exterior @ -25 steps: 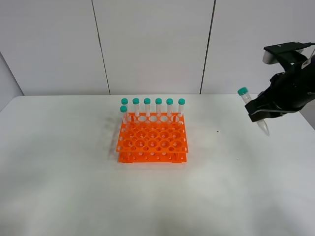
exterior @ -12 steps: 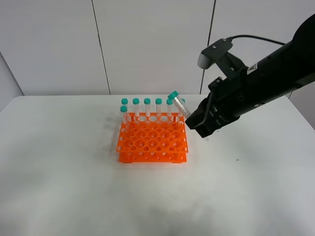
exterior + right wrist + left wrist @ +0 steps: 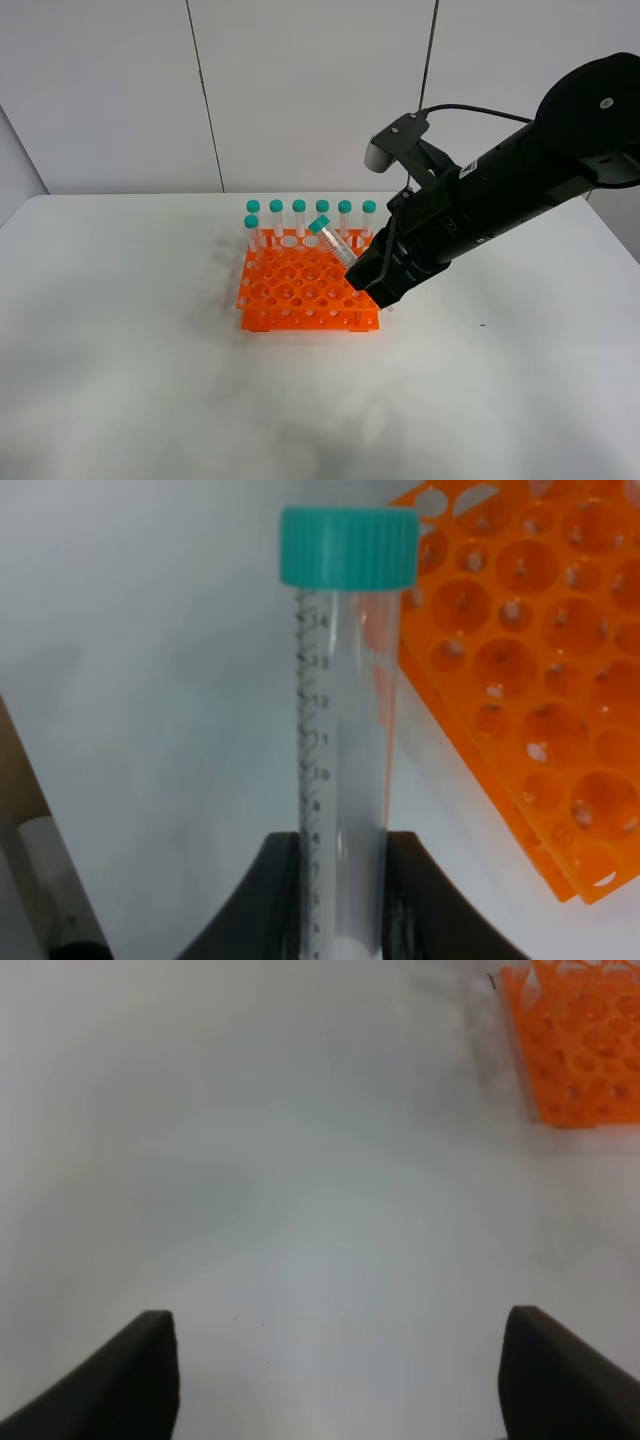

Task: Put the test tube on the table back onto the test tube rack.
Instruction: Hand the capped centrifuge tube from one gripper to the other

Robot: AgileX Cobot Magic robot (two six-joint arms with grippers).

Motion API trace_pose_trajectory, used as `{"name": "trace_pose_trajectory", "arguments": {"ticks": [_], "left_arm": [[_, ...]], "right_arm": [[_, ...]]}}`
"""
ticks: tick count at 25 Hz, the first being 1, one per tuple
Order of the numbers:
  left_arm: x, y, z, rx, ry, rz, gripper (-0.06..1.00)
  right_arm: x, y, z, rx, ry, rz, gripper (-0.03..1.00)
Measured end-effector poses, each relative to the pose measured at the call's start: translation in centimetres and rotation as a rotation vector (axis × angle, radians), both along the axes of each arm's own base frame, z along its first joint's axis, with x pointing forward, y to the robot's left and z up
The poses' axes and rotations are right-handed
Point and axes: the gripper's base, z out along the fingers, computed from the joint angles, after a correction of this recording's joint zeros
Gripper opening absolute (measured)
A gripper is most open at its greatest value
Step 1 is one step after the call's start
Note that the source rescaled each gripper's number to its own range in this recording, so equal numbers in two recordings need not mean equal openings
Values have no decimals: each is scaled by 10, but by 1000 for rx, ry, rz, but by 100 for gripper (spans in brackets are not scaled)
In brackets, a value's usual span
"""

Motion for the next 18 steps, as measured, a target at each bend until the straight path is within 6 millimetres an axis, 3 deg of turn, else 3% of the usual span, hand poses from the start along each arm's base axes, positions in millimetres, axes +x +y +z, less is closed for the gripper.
{"name": "trace_pose_trajectory", "arguments": {"ticks": [3,6,9,13,18], "left_arm": [[-1,0,9,-17,-47,11,94],[3,0,36,-33,-113,12,94],[19,-2,68,-42,-135,9,94],[68,-10,92,-112,-93,-27,94],[144,-30,84,-281,5,-137,94]], "right_arm": [[0,0,-1,-1,0,2,1],[0,0,-1,-2,2,2,1],[0,0,-1,-8,-12,22,1],[0,1,0,-6,-37,58,1],[-1,5,2,40,-39,71,1]]}}
